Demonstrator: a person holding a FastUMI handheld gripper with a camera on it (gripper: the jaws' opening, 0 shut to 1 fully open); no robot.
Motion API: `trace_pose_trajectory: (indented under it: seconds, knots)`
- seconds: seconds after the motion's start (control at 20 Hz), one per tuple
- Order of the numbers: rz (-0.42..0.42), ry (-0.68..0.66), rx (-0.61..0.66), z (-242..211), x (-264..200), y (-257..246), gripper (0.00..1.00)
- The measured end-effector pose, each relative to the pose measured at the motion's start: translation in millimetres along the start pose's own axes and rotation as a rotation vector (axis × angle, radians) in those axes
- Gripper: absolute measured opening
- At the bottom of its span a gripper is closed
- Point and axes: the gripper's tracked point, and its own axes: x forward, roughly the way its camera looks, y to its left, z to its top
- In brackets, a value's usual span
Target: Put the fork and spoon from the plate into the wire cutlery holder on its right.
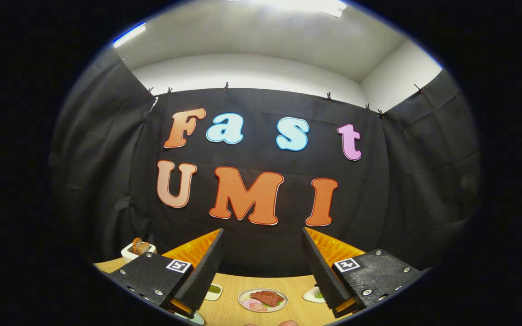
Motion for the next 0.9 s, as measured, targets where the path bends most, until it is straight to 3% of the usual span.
trace_pose_trajectory:
  seconds: [0.4,0.7,0.9]
  knots:
    - [0.085,0.138,0.03,-43.5,-0.8,46.6,0.99]
    - [0.202,0.369,0.098,-110.7,-3.8,98.7,0.98]
    - [0.255,0.613,0.102,-180.2,-14.5,131.7,0.97]
